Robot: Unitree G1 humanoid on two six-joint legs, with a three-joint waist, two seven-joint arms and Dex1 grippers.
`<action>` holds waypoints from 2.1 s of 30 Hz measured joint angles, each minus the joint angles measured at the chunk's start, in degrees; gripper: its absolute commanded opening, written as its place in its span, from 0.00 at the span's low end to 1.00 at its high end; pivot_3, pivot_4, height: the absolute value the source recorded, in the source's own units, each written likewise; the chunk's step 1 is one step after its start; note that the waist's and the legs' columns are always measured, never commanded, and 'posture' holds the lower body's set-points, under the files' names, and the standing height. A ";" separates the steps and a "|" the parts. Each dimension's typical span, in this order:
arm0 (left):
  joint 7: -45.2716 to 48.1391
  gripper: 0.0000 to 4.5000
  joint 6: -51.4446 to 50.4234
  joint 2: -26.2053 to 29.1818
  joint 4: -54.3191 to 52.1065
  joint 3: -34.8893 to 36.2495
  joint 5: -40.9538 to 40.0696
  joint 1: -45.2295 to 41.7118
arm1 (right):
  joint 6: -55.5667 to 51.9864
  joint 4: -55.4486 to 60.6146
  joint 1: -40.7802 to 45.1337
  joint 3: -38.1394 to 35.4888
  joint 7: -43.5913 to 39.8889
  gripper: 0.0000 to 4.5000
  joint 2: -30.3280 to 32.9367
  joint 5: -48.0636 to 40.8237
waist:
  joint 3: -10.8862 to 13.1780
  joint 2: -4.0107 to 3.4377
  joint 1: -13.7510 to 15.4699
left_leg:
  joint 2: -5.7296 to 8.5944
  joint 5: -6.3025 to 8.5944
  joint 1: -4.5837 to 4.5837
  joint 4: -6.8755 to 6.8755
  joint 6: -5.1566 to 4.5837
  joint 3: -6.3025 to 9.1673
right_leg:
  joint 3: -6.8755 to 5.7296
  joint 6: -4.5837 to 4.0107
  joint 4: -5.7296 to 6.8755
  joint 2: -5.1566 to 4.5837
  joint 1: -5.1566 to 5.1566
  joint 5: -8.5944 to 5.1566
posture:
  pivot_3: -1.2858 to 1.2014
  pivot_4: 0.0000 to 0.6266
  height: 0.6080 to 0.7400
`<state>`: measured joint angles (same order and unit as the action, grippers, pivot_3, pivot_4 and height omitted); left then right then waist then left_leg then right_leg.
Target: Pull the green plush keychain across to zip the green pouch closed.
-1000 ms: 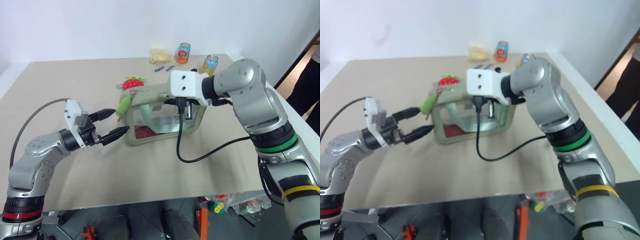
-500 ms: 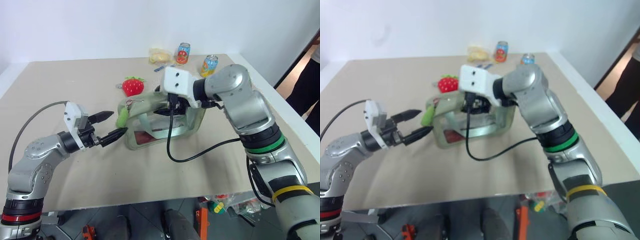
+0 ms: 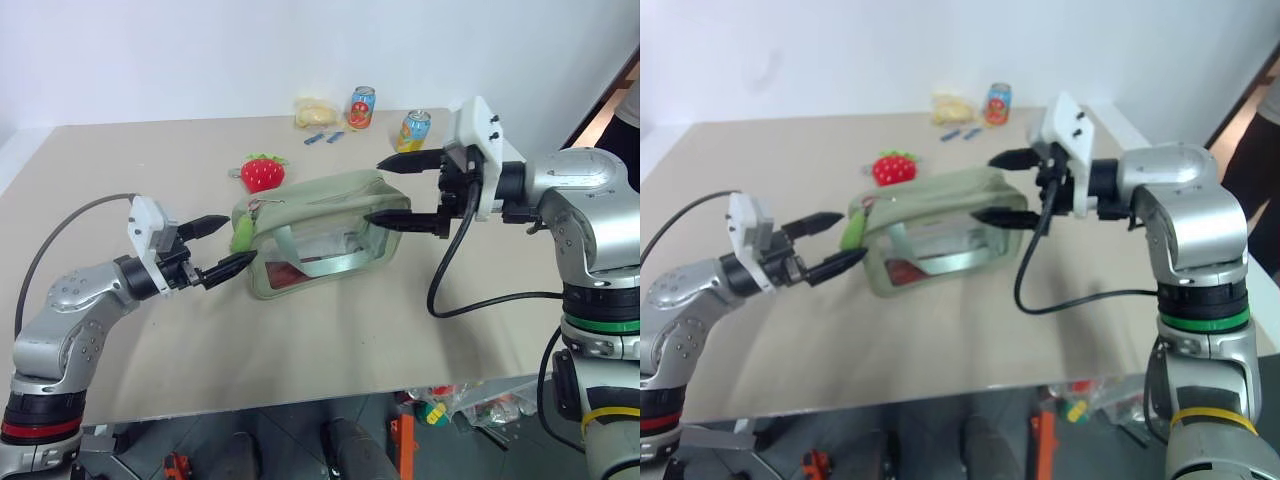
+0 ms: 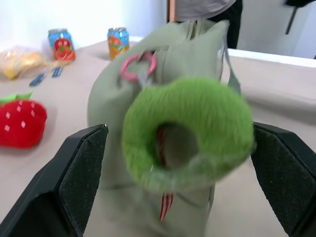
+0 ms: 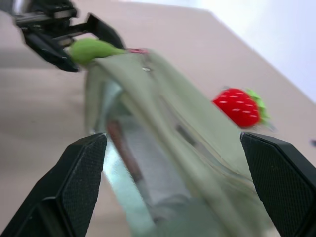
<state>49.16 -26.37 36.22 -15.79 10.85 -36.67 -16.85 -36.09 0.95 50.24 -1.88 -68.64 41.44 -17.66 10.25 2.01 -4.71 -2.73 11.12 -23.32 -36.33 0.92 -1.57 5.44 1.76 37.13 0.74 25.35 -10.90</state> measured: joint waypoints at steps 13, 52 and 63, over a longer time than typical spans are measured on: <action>-1.18 1.00 -1.64 -0.18 -0.98 0.30 -1.65 -1.32 | 11.92 -12.03 -5.27 0.92 -0.65 0.66 -0.02 1.00 | 0.01 0.02 0.04 | 0.03 0.14 -0.08 0.06 -0.01 0.01 | 0.08 0.07 0.00 0.00 0.00 -0.10 | 0.52 0.24 1.00; -10.44 1.00 -12.63 0.60 -4.85 10.31 -15.47 6.45 | 4.69 10.45 -16.56 0.52 5.01 0.01 3.85 -6.23 | 0.07 0.13 0.14 | 0.02 0.15 -0.04 -0.03 0.02 0.01 | 0.09 0.06 0.00 0.01 -0.01 -0.11 | 0.52 0.24 1.00; -10.55 0.15 -12.57 0.56 -3.13 9.60 -14.93 6.24 | 7.45 8.92 -16.58 1.34 4.84 0.00 4.47 -5.58 | 0.08 0.16 0.12 | 0.03 0.16 -0.05 -0.01 0.04 0.01 | 0.10 0.06 -0.02 0.01 -0.01 -0.11 | 0.52 0.24 1.00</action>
<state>38.61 -38.94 36.78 -18.92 20.45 -51.60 -10.61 -28.64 9.87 33.66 -0.54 -63.80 45.91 -23.24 10.33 2.17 -4.59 -2.70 11.28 -23.37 -36.34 0.96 -1.56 5.54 1.82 37.11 0.75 25.34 -11.01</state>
